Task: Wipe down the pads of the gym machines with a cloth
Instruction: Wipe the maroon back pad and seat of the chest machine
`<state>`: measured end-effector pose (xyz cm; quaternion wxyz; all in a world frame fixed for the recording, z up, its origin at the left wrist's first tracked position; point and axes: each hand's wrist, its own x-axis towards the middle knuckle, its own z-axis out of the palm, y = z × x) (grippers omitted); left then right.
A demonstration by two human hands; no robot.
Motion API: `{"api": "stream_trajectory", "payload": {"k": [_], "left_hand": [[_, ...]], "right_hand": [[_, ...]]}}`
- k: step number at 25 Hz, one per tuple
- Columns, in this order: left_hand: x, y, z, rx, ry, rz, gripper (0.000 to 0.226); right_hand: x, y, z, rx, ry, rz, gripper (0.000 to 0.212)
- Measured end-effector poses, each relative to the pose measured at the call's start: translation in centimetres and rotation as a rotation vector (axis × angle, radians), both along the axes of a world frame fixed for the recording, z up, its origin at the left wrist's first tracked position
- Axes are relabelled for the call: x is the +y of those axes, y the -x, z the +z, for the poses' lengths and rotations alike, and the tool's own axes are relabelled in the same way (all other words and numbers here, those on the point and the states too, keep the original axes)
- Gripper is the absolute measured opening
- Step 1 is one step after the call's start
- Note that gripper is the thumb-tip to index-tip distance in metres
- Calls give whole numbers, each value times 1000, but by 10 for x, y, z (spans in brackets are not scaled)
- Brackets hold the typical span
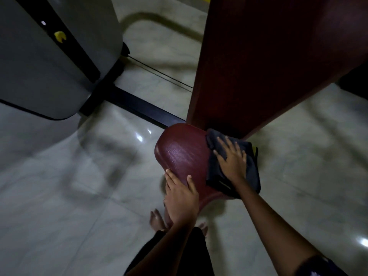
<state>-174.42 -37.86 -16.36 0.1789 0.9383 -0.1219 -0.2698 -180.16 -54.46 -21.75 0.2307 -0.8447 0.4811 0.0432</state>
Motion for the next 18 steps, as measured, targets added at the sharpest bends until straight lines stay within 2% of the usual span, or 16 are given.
{"api": "stream_trajectory", "payload": {"k": [4, 6, 9, 15, 18], "left_hand": [[-4, -2, -2, -18, -37, 33, 76], [-8, -5, -6, 44, -29, 37, 76], [-7, -3, -12, -16, -10, 35, 71], [-9, -5, -4, 37, -25, 35, 69], [-7, -5, -5, -10, -49, 39, 69]], "right_hand": [[-37, -23, -13, 37, -59, -184, 44], [-42, -30, -16, 59, -46, -168, 43], [-44, -44, -7, 45, -72, -94, 43], [-34, -139, 3, 9, -130, 327, 46], [-14, -190, 7, 107, -112, 633, 42]]}}
